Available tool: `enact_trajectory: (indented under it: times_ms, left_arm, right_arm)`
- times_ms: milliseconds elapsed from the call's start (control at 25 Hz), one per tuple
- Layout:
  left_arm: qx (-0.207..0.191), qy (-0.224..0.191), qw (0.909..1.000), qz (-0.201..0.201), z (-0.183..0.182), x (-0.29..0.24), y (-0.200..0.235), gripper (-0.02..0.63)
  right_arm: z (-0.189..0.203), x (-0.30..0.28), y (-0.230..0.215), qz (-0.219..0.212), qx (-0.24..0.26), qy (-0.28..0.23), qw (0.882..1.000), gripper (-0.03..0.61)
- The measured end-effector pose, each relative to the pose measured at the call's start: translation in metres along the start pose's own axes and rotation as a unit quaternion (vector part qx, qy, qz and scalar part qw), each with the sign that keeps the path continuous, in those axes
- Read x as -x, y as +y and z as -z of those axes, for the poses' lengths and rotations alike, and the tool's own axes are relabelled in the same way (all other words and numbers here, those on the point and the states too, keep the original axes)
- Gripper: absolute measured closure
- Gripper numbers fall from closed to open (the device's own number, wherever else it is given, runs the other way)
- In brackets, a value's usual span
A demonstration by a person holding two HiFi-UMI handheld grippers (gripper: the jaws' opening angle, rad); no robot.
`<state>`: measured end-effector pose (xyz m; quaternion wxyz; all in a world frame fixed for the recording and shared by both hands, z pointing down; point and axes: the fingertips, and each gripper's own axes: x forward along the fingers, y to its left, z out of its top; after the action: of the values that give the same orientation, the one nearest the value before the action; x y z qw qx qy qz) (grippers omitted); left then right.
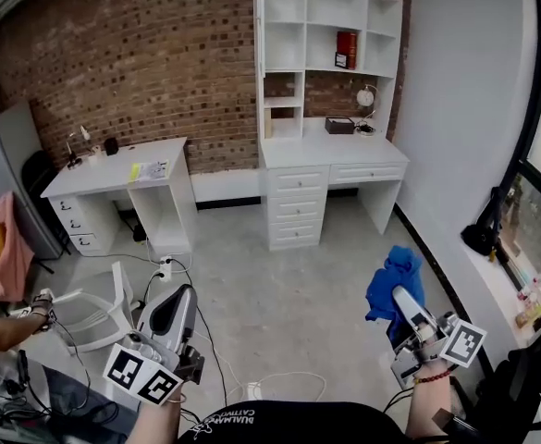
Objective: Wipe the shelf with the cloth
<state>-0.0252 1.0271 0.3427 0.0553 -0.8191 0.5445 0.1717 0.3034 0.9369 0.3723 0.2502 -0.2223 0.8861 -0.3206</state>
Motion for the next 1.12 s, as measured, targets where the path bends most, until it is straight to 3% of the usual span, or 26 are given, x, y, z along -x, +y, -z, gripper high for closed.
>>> enact_trajectory:
  times_ms: [160,320,480,720,920,1120]
  left_arm:
    - [0.011,0.001,0.9997,0.02,0.018,-0.017,0.01,0.612]
    - [-0.009,0.003,0.9995,0.029,0.03,-0.041,0.006,0.613]
    - [0.024,0.011,0.9974,0.067,0.044,-0.064,0.006,0.612]
    - [0.009,0.05,0.9978,0.043,0.081,-0.128,0.023,0.612]
    - [0.024,0.039,0.9985,0.03,0.1,-0.195,0.038,0.612]
    - [0.038,0.026,0.9987,0.019,0.122,-0.28,0.05,0.612]
  right_arm:
    - [0.008,0.004,-0.03,0.045,-0.024,-0.008,0.999,0.52]
    - [-0.019,0.008,-0.049,0.067,-0.025,-0.028,0.997,0.52]
    - [-0.028,-0.008,-0.073,0.059,-0.024,-0.022,0.998,0.52]
    - [-0.055,-0.057,-0.133,0.038,-0.044,0.005,0.998,0.52]
    - [-0.096,-0.099,-0.181,0.019,-0.043,0.025,0.999,0.52]
    - [-0.166,-0.126,-0.229,0.002,-0.017,0.028,0.999,0.52]
